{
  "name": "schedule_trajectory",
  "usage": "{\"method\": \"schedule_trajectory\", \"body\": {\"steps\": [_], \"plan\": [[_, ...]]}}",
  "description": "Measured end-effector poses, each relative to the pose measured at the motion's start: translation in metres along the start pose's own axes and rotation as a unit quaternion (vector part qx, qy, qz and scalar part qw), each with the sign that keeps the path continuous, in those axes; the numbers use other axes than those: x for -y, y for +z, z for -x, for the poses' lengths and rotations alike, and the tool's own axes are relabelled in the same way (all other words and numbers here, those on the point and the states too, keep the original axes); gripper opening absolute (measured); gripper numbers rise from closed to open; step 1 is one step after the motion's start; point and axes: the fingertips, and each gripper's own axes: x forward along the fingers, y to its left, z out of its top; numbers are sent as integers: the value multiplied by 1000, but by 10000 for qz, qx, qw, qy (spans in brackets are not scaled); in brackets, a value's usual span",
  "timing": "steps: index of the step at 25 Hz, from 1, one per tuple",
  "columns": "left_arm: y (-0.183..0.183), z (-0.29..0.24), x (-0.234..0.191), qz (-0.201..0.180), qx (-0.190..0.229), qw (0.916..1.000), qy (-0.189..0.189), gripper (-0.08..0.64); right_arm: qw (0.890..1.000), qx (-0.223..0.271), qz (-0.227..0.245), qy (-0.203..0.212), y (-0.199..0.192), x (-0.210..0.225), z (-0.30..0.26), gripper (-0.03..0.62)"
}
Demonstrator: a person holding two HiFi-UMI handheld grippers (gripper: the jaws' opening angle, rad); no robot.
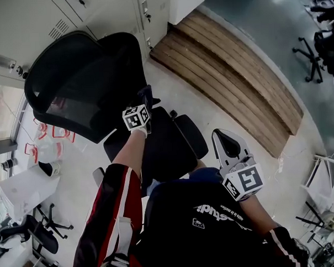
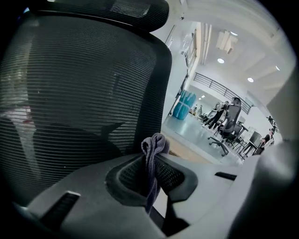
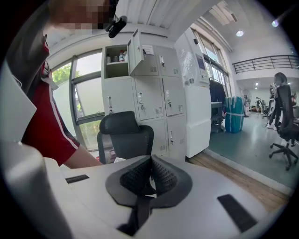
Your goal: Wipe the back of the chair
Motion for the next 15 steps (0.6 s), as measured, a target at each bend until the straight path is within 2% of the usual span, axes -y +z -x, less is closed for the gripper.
{"method": "schedule_trajectory", "body": {"steps": [7, 15], "plan": [[-3, 26, -38, 90, 98, 9996, 246, 59, 9999, -2, 74, 139, 2, -24, -6, 15], [-4, 77, -101, 207, 233, 9972, 675, 60, 9991, 13, 177, 373, 6, -59, -16, 15]]}}
